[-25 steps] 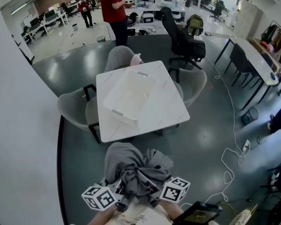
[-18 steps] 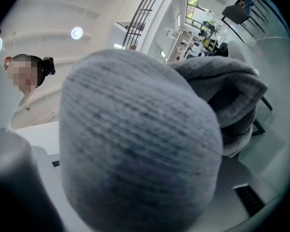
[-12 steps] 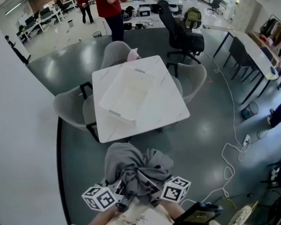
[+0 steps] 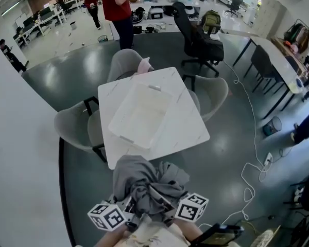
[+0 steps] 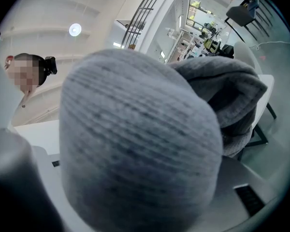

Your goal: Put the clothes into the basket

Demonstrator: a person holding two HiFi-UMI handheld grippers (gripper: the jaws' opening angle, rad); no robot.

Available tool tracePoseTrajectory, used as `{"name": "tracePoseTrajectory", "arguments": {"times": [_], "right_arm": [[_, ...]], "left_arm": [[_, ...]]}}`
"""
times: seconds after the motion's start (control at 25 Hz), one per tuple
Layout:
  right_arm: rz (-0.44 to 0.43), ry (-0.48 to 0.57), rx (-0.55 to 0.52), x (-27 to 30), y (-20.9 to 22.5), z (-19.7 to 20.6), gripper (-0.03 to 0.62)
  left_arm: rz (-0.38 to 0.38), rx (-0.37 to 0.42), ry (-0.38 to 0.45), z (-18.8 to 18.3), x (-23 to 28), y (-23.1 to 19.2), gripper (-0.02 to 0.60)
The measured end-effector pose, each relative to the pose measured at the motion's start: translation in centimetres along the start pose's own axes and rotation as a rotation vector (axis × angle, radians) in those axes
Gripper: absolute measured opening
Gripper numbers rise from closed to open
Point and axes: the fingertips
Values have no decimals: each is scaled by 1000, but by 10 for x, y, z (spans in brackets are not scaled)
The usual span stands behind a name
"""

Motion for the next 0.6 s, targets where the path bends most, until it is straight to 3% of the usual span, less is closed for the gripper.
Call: {"name": "tracePoseTrajectory", "arguments": {"times": [0.6], "right_arm": [[30,31,-42,105,2,-51,244]], "left_arm": [[71,5,-11,-102,50,-38,187]]}}
Point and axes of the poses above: the fingertips, and each gripper's own axes: x forward along the fingers, y to its right, z out of its underside, and after that the axes turned 2 degrees about y, right-handed
